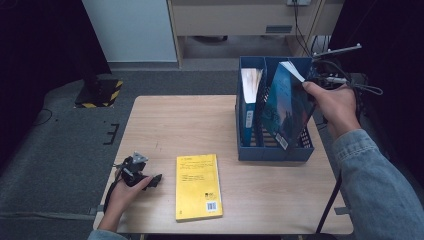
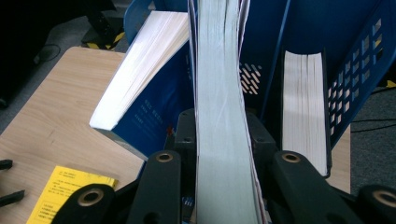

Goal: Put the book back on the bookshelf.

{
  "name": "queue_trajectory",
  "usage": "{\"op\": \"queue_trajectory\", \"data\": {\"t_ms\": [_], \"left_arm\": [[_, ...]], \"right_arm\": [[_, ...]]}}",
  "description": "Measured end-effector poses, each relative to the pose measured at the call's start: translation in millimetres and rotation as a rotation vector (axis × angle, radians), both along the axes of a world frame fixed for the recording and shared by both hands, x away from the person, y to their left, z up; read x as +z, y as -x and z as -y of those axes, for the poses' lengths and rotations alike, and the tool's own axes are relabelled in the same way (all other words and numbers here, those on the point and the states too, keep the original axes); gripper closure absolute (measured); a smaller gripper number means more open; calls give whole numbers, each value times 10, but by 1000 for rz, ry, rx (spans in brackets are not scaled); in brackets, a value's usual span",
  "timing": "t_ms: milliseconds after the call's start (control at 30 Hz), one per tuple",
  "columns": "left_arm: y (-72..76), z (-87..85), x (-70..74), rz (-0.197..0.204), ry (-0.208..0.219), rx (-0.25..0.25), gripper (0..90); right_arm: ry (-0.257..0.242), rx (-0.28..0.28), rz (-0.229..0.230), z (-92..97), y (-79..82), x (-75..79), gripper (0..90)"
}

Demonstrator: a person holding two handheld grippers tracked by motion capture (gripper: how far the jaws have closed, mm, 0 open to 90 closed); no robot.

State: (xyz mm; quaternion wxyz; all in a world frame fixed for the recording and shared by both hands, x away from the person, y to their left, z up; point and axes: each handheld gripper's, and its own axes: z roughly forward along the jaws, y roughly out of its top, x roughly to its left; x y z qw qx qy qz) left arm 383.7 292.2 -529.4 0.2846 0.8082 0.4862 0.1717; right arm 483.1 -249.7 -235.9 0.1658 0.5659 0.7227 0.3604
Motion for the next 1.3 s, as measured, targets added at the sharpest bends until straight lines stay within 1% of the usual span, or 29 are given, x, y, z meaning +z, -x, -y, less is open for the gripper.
{"op": "queue_trajectory", "data": {"t_ms": [67, 100, 200, 367, 600, 667, 733, 833, 900, 933, 967, 1000, 1033, 1133, 1300], "left_arm": [[1, 0, -1, 1, 0, 0, 0], [1, 0, 0, 0, 0, 0, 0], [-1, 0, 0, 0, 0, -1, 0], [-4, 3, 0, 0, -1, -1, 0], [-5, 5, 0, 0, -1, 1, 0], [-4, 6, 0, 1, -1, 1, 0], [-2, 6, -1, 2, 1, 1, 0], [-4, 7, 0, 0, -1, -1, 0], [-2, 6, -1, 1, 0, 0, 0], [-2, 6, -2, 2, 1, 0, 0], [-2, 6, -1, 1, 1, 0, 0], [-3, 6, -1, 1, 0, -1, 0], [-3, 6, -1, 1, 0, -1, 0], [-7, 7, 1, -1, -1, -4, 0], [-5, 7, 0, 0, 0, -4, 0]], "right_arm": [[-2, -3, -3, -10, -11, 2, 725], [1, 7, -11, -13, -17, 4, 725], [0, 9, -23, 10, -2, 6, 725], [0, 10, -27, 75, 32, 14, 724], [-5, -7, -28, 163, 56, 35, 724], [-5, -12, -24, 150, 37, 23, 724], [-8, -13, -10, 114, 7, 16, 724], [-14, -20, -5, 86, -27, 9, 724], [-13, -25, -7, 42, -81, -9, 725], [-4, -31, -10, 7, -123, -19, 725], [-4, -31, -10, 7, -123, -19, 725], [7, -34, -11, -25, -168, -42, 725], [7, -34, -11, -25, -168, -42, 725], [26, -47, -14, -75, -245, -93, 724], [37, -54, -14, -143, -319, -111, 724]]}}
